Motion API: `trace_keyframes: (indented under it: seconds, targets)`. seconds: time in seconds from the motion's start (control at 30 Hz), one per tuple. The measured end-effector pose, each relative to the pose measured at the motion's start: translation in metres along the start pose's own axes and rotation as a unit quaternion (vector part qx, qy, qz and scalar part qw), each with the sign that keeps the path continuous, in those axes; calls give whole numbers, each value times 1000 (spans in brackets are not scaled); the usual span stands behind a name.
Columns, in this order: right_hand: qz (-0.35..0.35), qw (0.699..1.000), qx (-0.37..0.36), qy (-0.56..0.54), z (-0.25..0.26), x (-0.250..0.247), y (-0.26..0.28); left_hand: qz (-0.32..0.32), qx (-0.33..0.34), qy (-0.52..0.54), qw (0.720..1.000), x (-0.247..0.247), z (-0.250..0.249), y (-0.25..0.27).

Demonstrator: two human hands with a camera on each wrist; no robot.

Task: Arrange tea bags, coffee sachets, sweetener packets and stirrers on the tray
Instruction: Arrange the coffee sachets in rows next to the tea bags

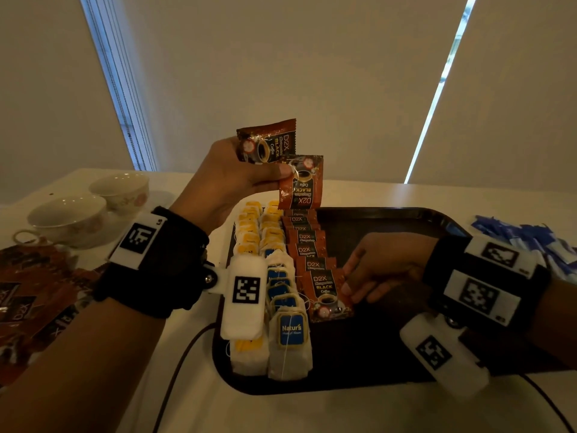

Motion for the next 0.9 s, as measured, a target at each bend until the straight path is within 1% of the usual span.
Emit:
trace_keyframes:
  seconds: [0.2, 0.37, 0.57, 0.6, 0.67, 0.73, 0.77, 0.83, 0.9]
  targets:
    - [-8, 1000, 3, 3, 4, -1, -7, -6, -3, -4, 1000, -2, 2, -3]
    - [-2, 1000, 3, 9, 9, 0, -10, -1, -1, -17, 1000, -1, 1, -2]
    - [-11, 1000, -12, 17, 15, -4, -3, 2, -1, -21, 1000, -1, 1, -2]
    - [-25, 999, -27, 30, 19, -8, -1, 3, -1, -21, 1000, -1, 1, -2]
    - [-79, 992, -86, 35, 32, -23, 5, 7, -2, -18, 1000, 0, 1, -2]
    - [-141, 976, -163, -42, 51, -37, 15, 12, -3, -6, 1000, 0, 2, -2]
    - [-154, 963, -198, -100, 60, -40, 21, 15, -3, 2, 1000, 1, 2, -2]
    - [-161, 935, -248, -194, 74, -42, 29, 26, 0, 15, 1000, 4, 1, 0]
    - [-171, 916, -273, -240, 80, -42, 32, 39, 2, 24, 999, 7, -1, 2]
Point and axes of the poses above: each hand's wrist, its own y-axis away from the middle knuckle, its own x-axis out of the palm, z = x × y, the point moved 9 cm from there along -y, towards the middle knuckle, and after that the axes turned 12 degrees about -x, right-handed, at the moved point
